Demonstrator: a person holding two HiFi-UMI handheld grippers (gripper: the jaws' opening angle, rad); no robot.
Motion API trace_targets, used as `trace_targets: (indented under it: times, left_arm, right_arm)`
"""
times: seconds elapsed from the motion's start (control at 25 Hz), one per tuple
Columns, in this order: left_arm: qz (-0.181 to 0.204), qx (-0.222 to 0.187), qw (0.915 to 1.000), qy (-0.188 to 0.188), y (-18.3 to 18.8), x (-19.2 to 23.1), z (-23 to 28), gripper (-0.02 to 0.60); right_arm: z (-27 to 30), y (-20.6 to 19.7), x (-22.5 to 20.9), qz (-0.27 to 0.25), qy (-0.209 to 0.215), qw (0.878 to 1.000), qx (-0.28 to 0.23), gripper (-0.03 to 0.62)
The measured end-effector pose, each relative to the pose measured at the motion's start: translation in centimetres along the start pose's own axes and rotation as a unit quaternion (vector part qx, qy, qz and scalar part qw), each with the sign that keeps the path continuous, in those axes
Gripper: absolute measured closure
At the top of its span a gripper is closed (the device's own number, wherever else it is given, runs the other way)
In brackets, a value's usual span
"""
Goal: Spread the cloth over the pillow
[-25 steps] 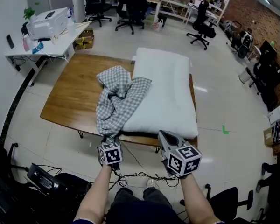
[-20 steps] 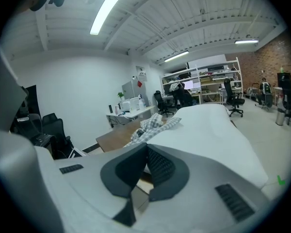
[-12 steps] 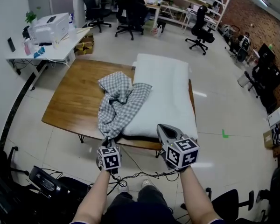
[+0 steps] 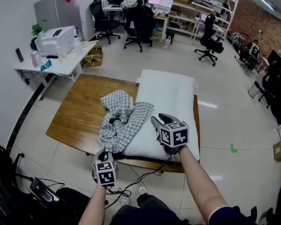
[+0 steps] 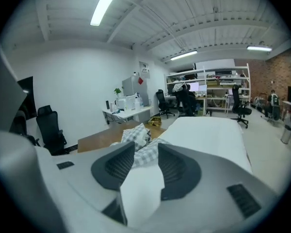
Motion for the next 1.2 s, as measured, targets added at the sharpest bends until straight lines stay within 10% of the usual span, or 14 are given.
trace_targets:
  times: [0.68,0.84,1.2]
  left_arm:
    - [-0.018,-0.007,0.9997,0.012,2.0,0.4,1.2,0.569]
    - [-0.018,-0.012,0.9997,0.012,2.9,0.3,1.8,0.569]
    - [-0.009,-0.033,0.9994,0.005,6.1,0.8,1.5,0.569]
  right_arm:
    - [13.5,-3.6,-5.4,-0.018,0.046,0.991,0.127,0.334]
    - [13.2,-3.7,-5.4,-0.078,0.053,0.985,0.144,0.545]
    - [10.5,-1.4,-5.8,-0.051,0.042,0.994,0.083,0.576]
Point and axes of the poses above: the fingertips, and each gripper's own axes: z forward along the fingers, x to its left, y out of its top, the point moved 1 cm from there along -z, backward along the fingers, and after that the axes turned 12 degrees about -z, right-handed, at the moved point
